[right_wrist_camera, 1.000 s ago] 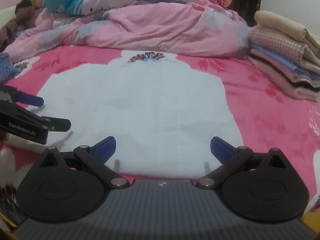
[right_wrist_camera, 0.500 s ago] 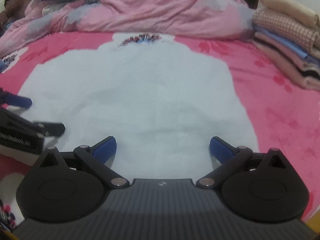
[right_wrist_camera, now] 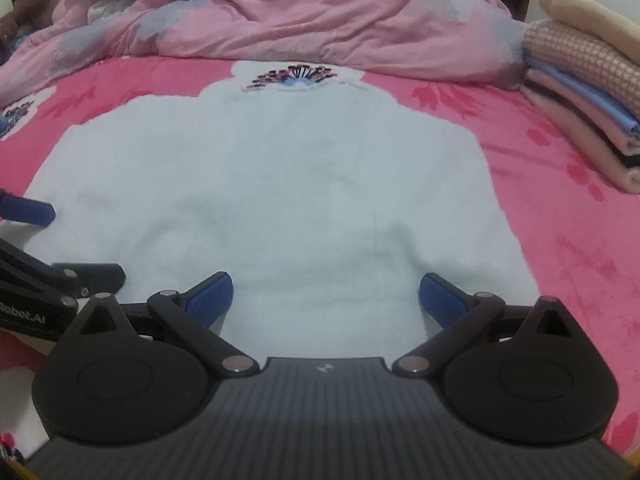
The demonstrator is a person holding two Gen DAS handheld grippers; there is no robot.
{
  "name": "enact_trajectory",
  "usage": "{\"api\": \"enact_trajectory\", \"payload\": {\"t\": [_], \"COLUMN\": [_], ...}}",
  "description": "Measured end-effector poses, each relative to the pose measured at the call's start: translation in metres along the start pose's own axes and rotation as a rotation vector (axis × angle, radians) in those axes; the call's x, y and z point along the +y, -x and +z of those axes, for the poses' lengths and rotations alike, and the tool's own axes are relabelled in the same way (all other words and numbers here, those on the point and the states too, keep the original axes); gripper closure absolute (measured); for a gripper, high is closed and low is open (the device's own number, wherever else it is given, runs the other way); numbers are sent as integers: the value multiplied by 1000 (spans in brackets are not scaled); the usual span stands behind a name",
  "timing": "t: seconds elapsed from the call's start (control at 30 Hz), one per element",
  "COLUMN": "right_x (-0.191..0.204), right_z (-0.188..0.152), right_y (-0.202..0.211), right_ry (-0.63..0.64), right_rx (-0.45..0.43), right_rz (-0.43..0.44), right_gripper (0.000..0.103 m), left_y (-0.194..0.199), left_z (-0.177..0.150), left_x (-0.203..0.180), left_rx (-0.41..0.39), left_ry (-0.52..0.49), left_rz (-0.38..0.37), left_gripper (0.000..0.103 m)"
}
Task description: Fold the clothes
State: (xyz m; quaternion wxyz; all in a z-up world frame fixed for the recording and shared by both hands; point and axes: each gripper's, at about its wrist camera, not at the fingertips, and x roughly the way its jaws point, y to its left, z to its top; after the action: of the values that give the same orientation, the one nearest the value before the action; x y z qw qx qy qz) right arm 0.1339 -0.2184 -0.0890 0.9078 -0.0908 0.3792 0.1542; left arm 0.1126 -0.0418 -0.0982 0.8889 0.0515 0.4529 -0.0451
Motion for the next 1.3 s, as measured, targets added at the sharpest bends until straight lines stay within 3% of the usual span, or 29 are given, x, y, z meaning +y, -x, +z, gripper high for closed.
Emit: {"api": "enact_trajectory", "payload": {"t": [0.27, 0.53, 0.83, 1.0, 1.17, 1.3], "right_x": [-6, -5, 1, 6, 7, 6], "right_z": [22, 39, 27, 20, 17, 15], "right_y": [9, -11, -45, -49, -49, -50], "right_ry": [-35, -76, -72, -41, -41, -45], "right_rx": [-53, -80, -93, -111, -117, -125], "right_rz": [35, 47, 29, 9, 6, 9], "right_gripper": [3, 3, 2, 1, 1, 1], "left_y": [-1, -1, -1, 8, 40, 69], "left_z": [0, 0, -2, -10, -31, -54], "left_x": [-2, -3, -1, 6, 19, 31], "left_rx": [-2, -2, -14, -59, -143, -196], "left_ry": [2, 5, -4, 18, 17, 40], "left_rz": [8, 14, 15, 6, -47, -150], "left_gripper": [0, 0, 0, 0, 0, 0]}}
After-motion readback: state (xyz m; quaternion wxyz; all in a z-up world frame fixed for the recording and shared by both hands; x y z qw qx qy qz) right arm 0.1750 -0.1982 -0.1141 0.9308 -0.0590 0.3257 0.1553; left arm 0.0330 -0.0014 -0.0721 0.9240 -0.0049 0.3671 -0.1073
